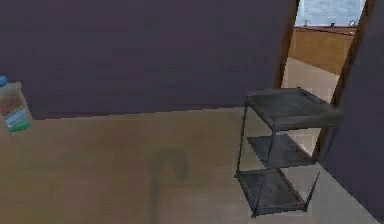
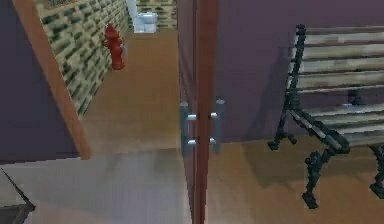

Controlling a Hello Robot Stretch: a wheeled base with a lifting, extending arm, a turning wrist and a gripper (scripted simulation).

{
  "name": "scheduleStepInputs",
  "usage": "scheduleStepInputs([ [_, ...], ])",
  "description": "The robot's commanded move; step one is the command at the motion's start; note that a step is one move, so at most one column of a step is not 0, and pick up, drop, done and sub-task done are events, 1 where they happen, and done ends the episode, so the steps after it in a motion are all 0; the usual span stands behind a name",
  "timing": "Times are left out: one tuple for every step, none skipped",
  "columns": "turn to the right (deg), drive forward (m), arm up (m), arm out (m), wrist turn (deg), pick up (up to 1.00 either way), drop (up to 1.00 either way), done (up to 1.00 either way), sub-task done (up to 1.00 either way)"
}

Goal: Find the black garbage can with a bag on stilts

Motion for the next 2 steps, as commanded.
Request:
scheduleStepInputs([
  [24.0,0.00,0.00,0.00,0.0,0.00,0.00,0.00,0.00],
  [0.0,0.55,0.00,0.00,0.0,0.00,0.00,0.00,0.00],
])
